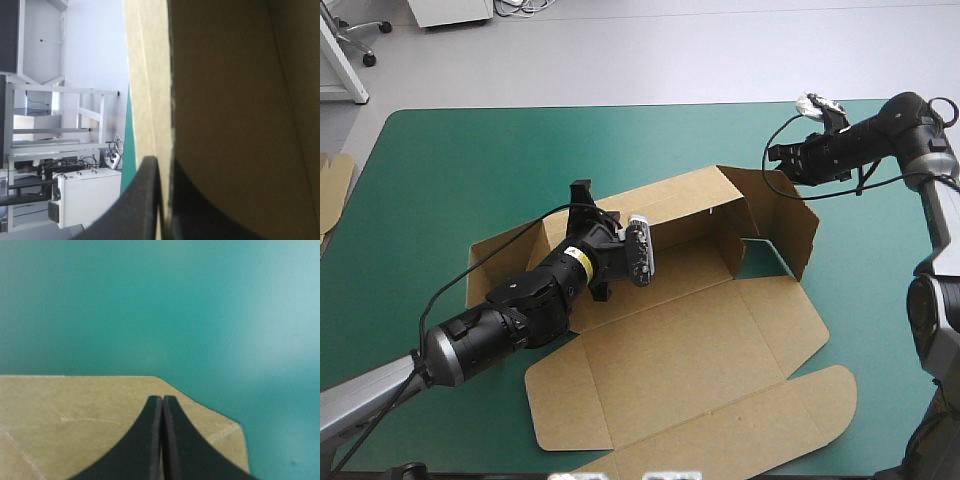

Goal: Fold the box

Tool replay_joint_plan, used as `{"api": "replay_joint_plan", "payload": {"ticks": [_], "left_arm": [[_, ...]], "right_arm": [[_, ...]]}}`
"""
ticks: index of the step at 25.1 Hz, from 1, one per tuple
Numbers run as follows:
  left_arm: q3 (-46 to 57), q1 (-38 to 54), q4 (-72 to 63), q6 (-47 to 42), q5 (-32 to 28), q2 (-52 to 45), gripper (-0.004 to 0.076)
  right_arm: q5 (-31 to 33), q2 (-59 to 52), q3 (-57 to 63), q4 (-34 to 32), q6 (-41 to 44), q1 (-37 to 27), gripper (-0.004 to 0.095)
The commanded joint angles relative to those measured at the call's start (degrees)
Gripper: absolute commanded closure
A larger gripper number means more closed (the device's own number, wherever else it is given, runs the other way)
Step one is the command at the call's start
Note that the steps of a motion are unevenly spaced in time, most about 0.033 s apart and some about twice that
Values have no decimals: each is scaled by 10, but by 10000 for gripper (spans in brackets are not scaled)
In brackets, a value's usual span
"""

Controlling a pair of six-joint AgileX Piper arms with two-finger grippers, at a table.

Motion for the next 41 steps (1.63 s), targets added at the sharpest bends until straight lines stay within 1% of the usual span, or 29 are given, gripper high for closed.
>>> {"api": "replay_joint_plan", "payload": {"ticks": [1, 8, 12, 14, 22, 26, 31, 32, 36, 41], "left_arm": [[-5, -7, -22, -13, -39, -6, 738], [-5, -7, -23, -13, -39, -6, 738], [-5, -7, -23, -16, -40, -6, 738], [-5, -7, -23, -16, -43, -6, 738], [-5, -7, -23, -16, -44, -6, 738], [-5, 9, -18, -31, -61, -6, 738], [-5, 22, 18, -48, -50, -6, 738], [-6, 23, 26, -53, -49, -6, 738], [-6, 34, 85, -127, -51, -6, 738], [-6, 45, 105, -140, -52, 1, 738]], "right_arm": [[10, -61, 23, 30, -19, 0, 942], [10, -107, 50, 25, -21, 0, 942], [10, -121, 121, 13, -21, 0, 942], [10, -126, 137, 12, -24, 0, 941], [10, -167, 140, -53, 2, 0, 941], [10, -174, 140, -57, 4, 0, 941], [7, -174, 140, -58, 4, 0, 942], [2, -174, 140, -58, 4, 0, 942], [-36, -174, 140, -58, -7, 0, 941], [-112, -174, 140, -57, -12, -1, 941]]}}
